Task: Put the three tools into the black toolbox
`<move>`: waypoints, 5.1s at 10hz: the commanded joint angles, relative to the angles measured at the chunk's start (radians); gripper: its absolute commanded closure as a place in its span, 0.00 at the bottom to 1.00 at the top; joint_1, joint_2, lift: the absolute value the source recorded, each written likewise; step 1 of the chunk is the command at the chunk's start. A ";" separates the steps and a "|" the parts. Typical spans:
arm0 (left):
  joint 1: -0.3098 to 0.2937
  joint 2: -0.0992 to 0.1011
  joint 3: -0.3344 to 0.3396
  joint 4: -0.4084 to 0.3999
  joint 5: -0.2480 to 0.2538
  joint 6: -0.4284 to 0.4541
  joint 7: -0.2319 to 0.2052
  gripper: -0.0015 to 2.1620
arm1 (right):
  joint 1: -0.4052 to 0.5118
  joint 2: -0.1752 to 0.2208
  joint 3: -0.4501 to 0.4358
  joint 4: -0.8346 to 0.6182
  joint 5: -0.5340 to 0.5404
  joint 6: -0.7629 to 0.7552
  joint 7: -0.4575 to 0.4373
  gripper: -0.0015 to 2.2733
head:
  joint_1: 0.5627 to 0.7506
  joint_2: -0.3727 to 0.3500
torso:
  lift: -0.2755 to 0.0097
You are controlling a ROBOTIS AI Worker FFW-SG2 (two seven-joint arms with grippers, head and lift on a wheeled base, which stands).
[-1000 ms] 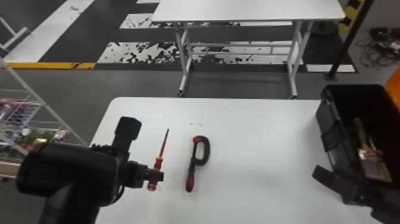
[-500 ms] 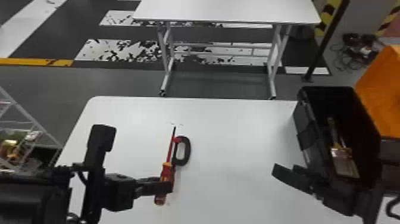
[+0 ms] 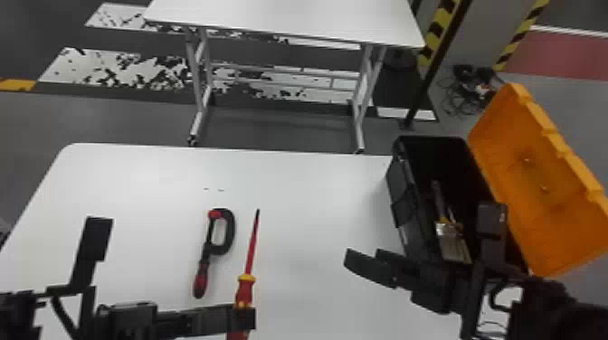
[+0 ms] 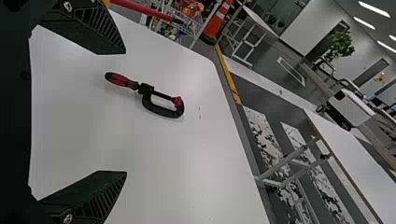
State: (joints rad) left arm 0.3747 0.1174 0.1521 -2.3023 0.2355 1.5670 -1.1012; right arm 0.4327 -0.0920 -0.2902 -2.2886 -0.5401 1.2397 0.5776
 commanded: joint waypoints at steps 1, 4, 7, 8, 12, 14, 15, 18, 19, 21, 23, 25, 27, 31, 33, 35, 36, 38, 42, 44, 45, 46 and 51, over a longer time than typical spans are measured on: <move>0.003 -0.004 0.009 0.037 0.042 0.004 -0.031 0.99 | -0.017 0.000 0.006 0.000 0.005 0.024 -0.002 0.03 | 0.70 0.34 | 0.79; 0.013 -0.012 -0.006 0.058 0.054 0.004 -0.071 0.99 | -0.035 0.000 0.039 -0.002 -0.009 0.091 -0.009 0.03 | 0.70 0.31 | 0.79; 0.013 -0.012 -0.049 0.066 0.045 0.004 -0.071 0.99 | -0.075 0.000 0.102 -0.057 -0.032 0.278 -0.038 0.04 | 0.70 0.37 | 0.79; 0.013 -0.012 -0.054 0.067 0.044 0.004 -0.071 0.99 | -0.094 0.000 0.117 -0.072 -0.040 0.324 -0.055 0.04 | 0.70 0.39 | 0.79; 0.018 -0.012 -0.106 0.070 0.016 0.004 -0.072 0.99 | -0.132 0.008 0.163 -0.077 -0.084 0.333 -0.085 0.04 | 0.70 0.45 | 0.79; 0.016 -0.012 -0.131 0.070 0.001 0.004 -0.066 0.99 | -0.131 0.018 0.181 -0.077 -0.087 0.333 -0.085 0.04 | 0.70 0.46 | 0.79; 0.016 -0.013 -0.138 0.067 0.001 0.004 -0.062 0.99 | -0.129 0.025 0.189 -0.077 -0.081 0.333 -0.087 0.07 | 0.70 0.47 | 0.79; 0.016 -0.012 -0.141 0.066 -0.002 0.004 -0.060 0.99 | -0.129 0.025 0.220 -0.077 -0.061 0.333 -0.094 0.82 | 0.70 0.49 | 0.79; 0.016 -0.012 -0.138 0.066 -0.002 0.004 -0.058 0.99 | -0.129 0.023 0.224 -0.078 -0.050 0.333 -0.099 0.96 | 0.70 0.50 | 0.79; 0.015 -0.010 -0.132 0.067 -0.015 0.004 -0.054 0.99 | -0.127 0.012 0.243 -0.086 0.002 0.330 -0.071 0.99 | 0.70 0.50 | 0.79; 0.015 -0.010 -0.115 0.064 -0.015 0.004 -0.057 0.99 | -0.131 0.012 0.252 -0.086 0.009 0.324 -0.076 0.99 | 0.70 0.51 | 0.79; 0.016 -0.010 -0.106 0.066 -0.013 0.004 -0.058 0.99 | -0.132 0.014 0.256 -0.086 0.014 0.318 -0.079 0.99 | 0.70 0.54 | 0.79; 0.016 -0.012 -0.091 0.067 -0.007 0.004 -0.086 0.04 | -0.131 0.014 0.256 -0.086 0.012 0.318 -0.082 0.99 | 0.70 0.54 | 0.79; 0.047 -0.012 -0.049 0.070 0.001 0.004 -0.100 0.01 | -0.078 0.014 0.123 -0.196 0.003 0.217 -0.116 0.99 | 0.70 0.52 | 0.79; 0.070 -0.013 -0.031 0.075 0.001 0.004 -0.100 0.01 | -0.065 0.018 -0.038 -0.278 -0.035 0.199 -0.139 0.99 | 0.70 0.41 | 0.79; 0.096 -0.013 -0.025 0.077 0.001 0.004 -0.097 0.01 | -0.080 -0.005 -0.138 -0.290 0.017 0.051 -0.157 0.99 | 0.70 0.27 | 0.79; 0.107 -0.013 -0.019 0.075 0.001 0.004 -0.097 0.01 | -0.088 -0.035 -0.139 -0.275 0.092 -0.010 -0.160 0.99 | 0.70 0.17 | 0.79; 0.125 -0.015 -0.008 0.077 -0.001 0.004 -0.098 0.01 | -0.088 -0.147 -0.076 -0.246 0.262 -0.099 -0.160 0.99 | 0.70 0.03 | 0.79; 0.151 -0.015 0.038 0.078 0.001 0.004 -0.121 0.01 | -0.055 -0.238 0.051 -0.046 0.513 -0.378 -0.173 0.99 | 0.70 0.03 | 0.79; 0.153 -0.013 0.064 0.077 0.010 0.004 -0.131 0.01 | -0.020 -0.261 0.028 0.004 0.526 -0.470 -0.165 0.99 | 0.70 0.03 | 0.79; 0.153 -0.012 0.066 0.075 0.010 0.004 -0.134 0.01 | -0.011 -0.261 -0.015 0.008 0.506 -0.486 -0.157 0.99 | 0.70 0.03 | 0.79; 0.154 -0.013 0.064 0.069 0.010 0.004 -0.134 0.01 | -0.006 -0.261 -0.061 0.017 0.471 -0.483 -0.153 0.99 | 0.70 0.03 | 0.79; 0.161 -0.013 0.047 0.034 0.004 0.004 -0.103 0.01 | -0.003 -0.241 -0.207 0.037 0.252 -0.354 -0.107 0.00 | 0.70 0.03 | 0.79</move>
State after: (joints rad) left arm 0.5350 0.1044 0.2036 -2.2681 0.2415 1.5671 -1.2018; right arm 0.4295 -0.3349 -0.4861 -2.2471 -0.2696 0.8642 0.4749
